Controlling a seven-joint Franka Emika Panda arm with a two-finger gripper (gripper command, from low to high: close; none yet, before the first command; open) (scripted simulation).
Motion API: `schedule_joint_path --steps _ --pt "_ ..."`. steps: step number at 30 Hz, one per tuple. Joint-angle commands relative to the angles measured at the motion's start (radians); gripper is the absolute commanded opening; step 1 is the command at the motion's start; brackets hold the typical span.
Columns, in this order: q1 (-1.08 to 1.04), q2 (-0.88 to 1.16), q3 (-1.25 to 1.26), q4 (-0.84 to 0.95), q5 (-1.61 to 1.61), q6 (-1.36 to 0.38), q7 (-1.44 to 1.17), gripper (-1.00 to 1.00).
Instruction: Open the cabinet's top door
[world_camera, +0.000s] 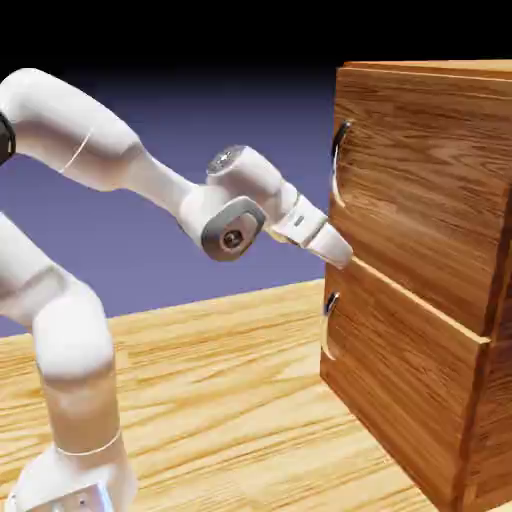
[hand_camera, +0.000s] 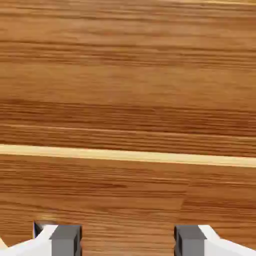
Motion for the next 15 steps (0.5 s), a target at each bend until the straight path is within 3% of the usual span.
schedule_joint_path --steps 1,15 --pt "-0.010 -0.006 0.012 0.005 0.044 -0.001 -0.033 0.00" --pt "-0.153 -0.085 0.186 0.080 0.653 -0.015 -0.499 0.00"
